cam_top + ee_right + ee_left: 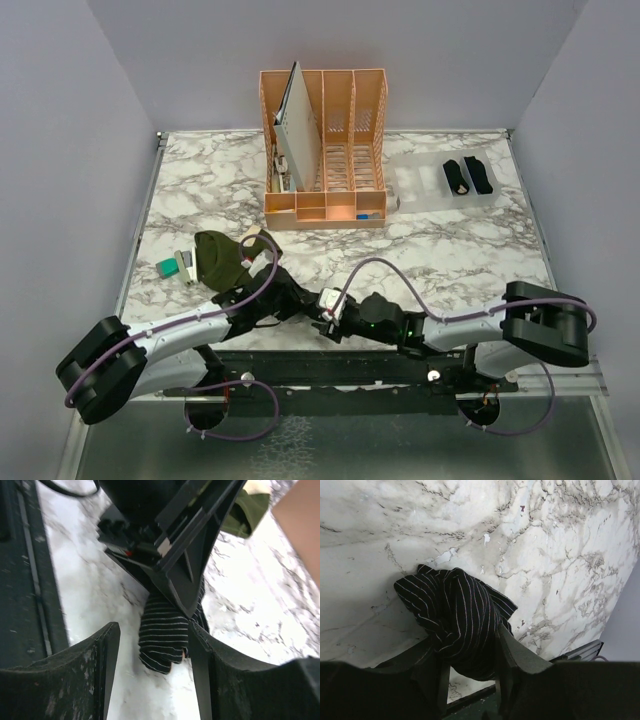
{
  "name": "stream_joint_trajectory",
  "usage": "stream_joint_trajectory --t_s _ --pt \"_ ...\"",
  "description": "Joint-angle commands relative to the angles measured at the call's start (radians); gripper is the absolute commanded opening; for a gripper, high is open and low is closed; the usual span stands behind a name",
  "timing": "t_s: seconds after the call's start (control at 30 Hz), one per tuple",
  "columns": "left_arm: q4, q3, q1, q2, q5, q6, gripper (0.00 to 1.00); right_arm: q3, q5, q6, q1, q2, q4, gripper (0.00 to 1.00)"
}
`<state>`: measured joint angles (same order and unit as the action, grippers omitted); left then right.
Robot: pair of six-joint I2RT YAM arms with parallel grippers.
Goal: Roll the underwear
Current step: Roll the underwear to the corner of the board.
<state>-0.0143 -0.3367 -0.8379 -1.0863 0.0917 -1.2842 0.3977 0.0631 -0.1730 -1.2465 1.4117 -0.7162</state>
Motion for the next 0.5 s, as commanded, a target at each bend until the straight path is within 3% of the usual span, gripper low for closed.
stream_joint_trajectory --t_s 0.0,0.1,0.47 --pt "-0.101 -0.019 -0.001 -0.019 -0.026 -0.015 0.32 0.03 0.251 -0.17 -0.057 0.081 -0.005 0.6" --pt "-0.109 -0.024 -0.001 -0.025 -0.035 -0.015 0.32 0.023 0.296 -0.191 -0.098 0.125 -0.126 0.6" --pt "-0.131 -0.033 -0.001 -0.025 -0.027 -0.018 0.32 0.077 0.356 -0.201 -0.133 0.283 -0.182 0.56"
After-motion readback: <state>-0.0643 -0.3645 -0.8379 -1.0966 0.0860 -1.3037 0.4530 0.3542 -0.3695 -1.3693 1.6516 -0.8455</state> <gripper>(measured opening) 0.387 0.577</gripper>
